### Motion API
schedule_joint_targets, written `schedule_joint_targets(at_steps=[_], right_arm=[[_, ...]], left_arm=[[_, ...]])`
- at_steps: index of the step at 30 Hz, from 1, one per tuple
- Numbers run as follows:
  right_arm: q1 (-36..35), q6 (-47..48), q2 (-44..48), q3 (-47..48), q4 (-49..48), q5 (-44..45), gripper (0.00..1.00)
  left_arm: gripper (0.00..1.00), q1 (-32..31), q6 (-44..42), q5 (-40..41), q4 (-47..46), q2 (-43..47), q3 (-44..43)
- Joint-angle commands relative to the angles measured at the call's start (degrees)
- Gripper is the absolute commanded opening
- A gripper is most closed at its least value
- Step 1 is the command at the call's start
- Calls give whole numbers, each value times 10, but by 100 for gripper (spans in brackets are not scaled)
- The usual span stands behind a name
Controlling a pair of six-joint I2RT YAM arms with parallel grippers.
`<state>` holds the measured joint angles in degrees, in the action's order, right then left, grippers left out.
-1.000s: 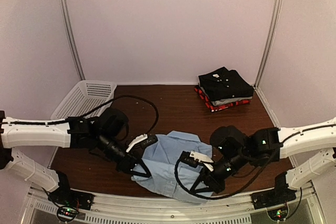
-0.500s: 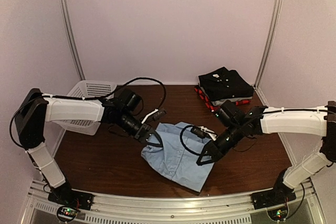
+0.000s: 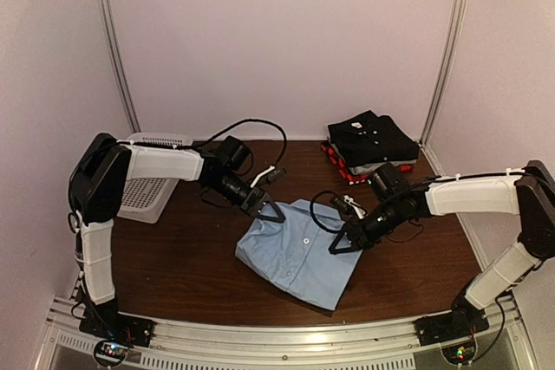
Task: Fold and stack the long sleeve shirts
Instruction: Fold the 2/3-rectangle-folded shirt at the center of the board.
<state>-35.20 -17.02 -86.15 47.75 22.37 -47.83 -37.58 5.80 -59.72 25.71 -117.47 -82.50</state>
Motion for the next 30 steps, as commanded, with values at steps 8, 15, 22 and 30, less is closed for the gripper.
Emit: schedule_joint_targets(at_steps=[8, 15, 22, 30], right_arm=[[59, 4, -60, -14, -117, -73, 20], [103, 30, -104, 23, -101, -92, 20], [130, 25, -144, 58, -113, -90, 19], [138, 24, -203, 106, -116, -82, 17]], left_arm=[[46, 54, -27, -11, 12, -76, -86], [24, 65, -7, 3, 4, -100, -117], [0, 72, 45, 36, -53, -118, -124], [0, 72, 63, 88, -68, -137, -132]])
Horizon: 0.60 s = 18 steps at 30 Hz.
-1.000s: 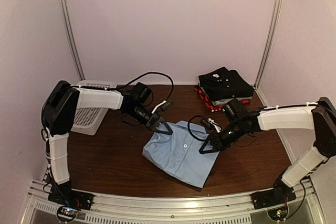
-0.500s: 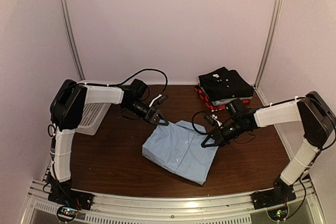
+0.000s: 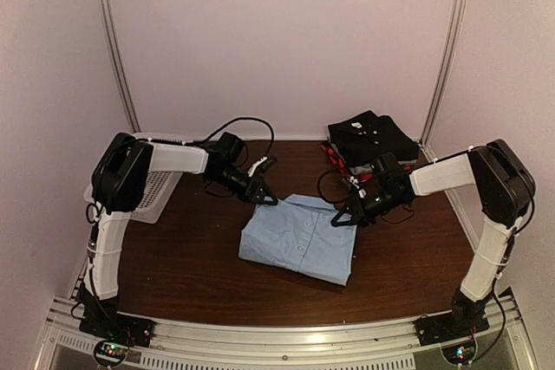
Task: Fold and stack the long sleeve shirts
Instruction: Fold the 2/3-rectangle-folded shirt at the center of the board.
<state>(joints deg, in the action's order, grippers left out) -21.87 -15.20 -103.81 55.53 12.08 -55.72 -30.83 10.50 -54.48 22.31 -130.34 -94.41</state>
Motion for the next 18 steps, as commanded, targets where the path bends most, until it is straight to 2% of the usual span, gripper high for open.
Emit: schedule_joint_targets(at_steps=[1, 12, 18], right_arm=[[4, 6, -35, 34, -14, -3, 17], [7, 3, -75, 77, -18, 4, 22], [8, -22, -56, 54, -57, -13, 43]], left_arm=[[0, 5, 18, 46, -35, -8, -13], [0, 10, 24, 123, -64, 11, 21], [0, 19, 50, 138, -113, 35, 54]])
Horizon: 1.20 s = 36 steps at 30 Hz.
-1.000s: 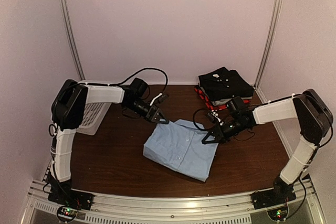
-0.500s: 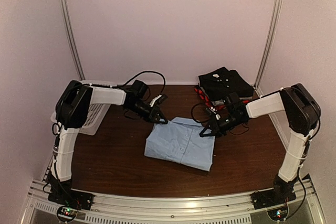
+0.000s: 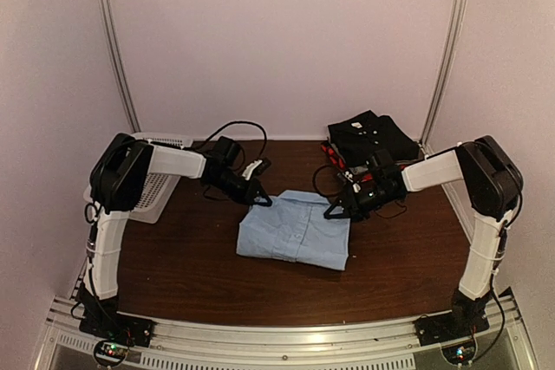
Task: Fold and stack the long sleeve shirts
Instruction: Fold the 2/3-rectangle-folded shirt at the center of the board.
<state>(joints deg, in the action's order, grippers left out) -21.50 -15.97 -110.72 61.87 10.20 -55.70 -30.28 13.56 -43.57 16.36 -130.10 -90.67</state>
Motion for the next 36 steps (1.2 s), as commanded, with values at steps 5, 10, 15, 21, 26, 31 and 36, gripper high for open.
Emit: schedule_joint_targets(at_steps=[5, 10, 15, 21, 26, 31, 36], right_arm=[[4, -43, 29, -38, -79, -25, 53], [4, -53, 35, -46, -98, -30, 37], [5, -61, 52, -42, -100, -32, 9], [6, -60, 66, -16, -83, -30, 2], [15, -52, 60, 7, -63, -24, 3], [27, -34, 24, 26, -48, -15, 7], [30, -21, -22, 54, -41, -8, 15]], left_arm=[[0, 15, 38, 37, -96, 49, 34], [0, 15, 45, 34, -117, 62, 42], [0, 15, 44, 36, -132, 85, 55], [0, 19, 41, 47, -133, 107, 60], [0, 24, 36, 70, -137, 115, 60], [0, 25, 29, 86, -142, 94, 42], [0, 24, 22, 109, -130, 64, 23]])
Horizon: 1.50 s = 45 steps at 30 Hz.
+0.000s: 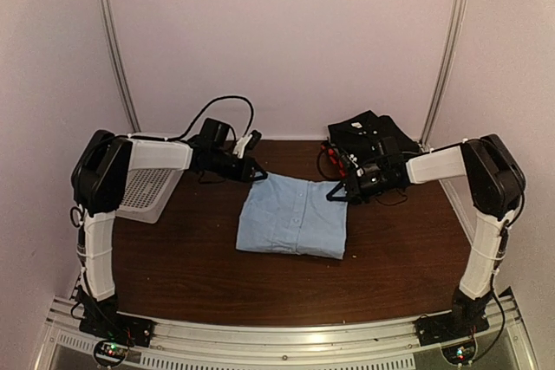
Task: Fold and stack the long sleeve shirts
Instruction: Fold the 2/3-rectangle-folded shirt at the center of the board, then smooth out the square-folded shirt at the center of the board.
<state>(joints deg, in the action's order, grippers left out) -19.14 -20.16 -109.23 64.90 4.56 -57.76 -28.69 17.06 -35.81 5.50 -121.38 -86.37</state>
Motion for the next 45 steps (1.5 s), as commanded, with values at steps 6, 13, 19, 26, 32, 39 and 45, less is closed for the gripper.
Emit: schedule_joint_targets(at_steps=[6, 13, 19, 26, 32, 39, 45], right_arm=[[12, 24, -68, 48, 15, 44, 31], [15, 36, -19, 27, 23, 97, 53], [16, 31, 72, -29, 29, 175, 57], [-10, 30, 200, -98, 54, 242, 59], [-101, 16, 269, -140, 46, 253, 57], [-190, 3, 247, -168, 6, 256, 54], [-197, 27, 173, -174, -16, 255, 50]], left_arm=[[0, 8, -14, 67, -29, -41, -19], [0, 9, -8, 79, -39, -60, -13], [12, 8, 0, 99, -44, -56, -14], [43, 9, -4, 150, -28, -30, -31], [49, 9, -2, 200, -38, 37, 9], [52, -7, 26, 159, -117, 159, 143], [52, -62, 59, 138, -196, 195, 257]])
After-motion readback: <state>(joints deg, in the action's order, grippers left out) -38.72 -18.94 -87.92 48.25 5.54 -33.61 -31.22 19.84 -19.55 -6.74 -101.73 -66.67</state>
